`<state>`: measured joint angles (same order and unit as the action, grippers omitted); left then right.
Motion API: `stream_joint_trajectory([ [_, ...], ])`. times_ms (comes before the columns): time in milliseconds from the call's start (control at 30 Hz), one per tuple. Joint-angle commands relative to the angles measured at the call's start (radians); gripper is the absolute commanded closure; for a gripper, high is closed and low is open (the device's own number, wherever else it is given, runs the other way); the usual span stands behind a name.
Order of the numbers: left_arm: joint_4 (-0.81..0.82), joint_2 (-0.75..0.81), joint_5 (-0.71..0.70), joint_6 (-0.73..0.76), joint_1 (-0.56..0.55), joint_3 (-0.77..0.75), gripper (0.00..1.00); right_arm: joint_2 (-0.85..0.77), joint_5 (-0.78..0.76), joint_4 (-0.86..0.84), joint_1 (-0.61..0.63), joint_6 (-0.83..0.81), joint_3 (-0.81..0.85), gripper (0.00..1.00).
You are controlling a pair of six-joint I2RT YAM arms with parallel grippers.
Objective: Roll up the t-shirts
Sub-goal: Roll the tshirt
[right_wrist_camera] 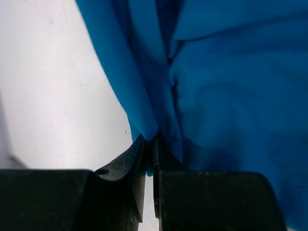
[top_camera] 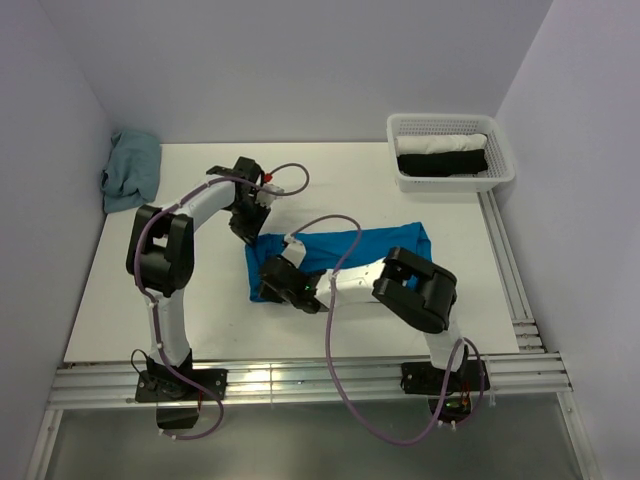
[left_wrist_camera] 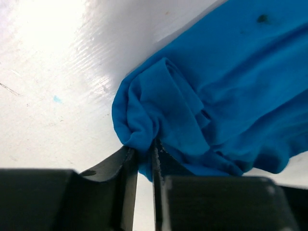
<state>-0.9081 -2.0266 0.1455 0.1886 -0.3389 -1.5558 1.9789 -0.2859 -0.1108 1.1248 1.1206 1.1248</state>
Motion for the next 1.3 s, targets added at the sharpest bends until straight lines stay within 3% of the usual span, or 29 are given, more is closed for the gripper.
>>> stream_joint_trajectory([
  [0,0.02,0.002,0.037,0.003,-0.005,-0.076,0.78,-0.048,0.076,-0.278,-0.025,0.131,-0.134,0.99],
  [167,0.014,0.003,0.143,0.005,0.012,-0.124,0.55,-0.034,0.14,-0.478,-0.06,0.24,-0.269,1.0],
  [267,0.008,0.002,0.19,0.012,0.026,-0.145,0.45,-0.003,0.189,-0.593,-0.071,0.284,-0.296,1.0],
  [367,0.008,0.015,0.267,0.018,0.052,-0.148,0.41,0.034,0.205,-0.684,-0.079,0.341,-0.316,1.0],
  [633,-0.047,0.088,0.596,0.1,0.277,-0.057,0.39,0.075,0.192,-0.822,-0.091,0.449,-0.385,1.0],
  [800,-0.061,0.074,0.684,0.163,0.363,0.063,0.39,0.095,0.194,-0.852,-0.089,0.475,-0.39,1.0],
  [1100,0.046,0.028,0.818,0.153,0.356,0.212,0.39,0.089,0.189,-0.854,-0.092,0.481,-0.407,1.0],
  [1267,0.136,0.014,0.799,0.091,0.348,0.263,0.4,0.087,0.189,-0.853,-0.092,0.478,-0.407,1.0],
])
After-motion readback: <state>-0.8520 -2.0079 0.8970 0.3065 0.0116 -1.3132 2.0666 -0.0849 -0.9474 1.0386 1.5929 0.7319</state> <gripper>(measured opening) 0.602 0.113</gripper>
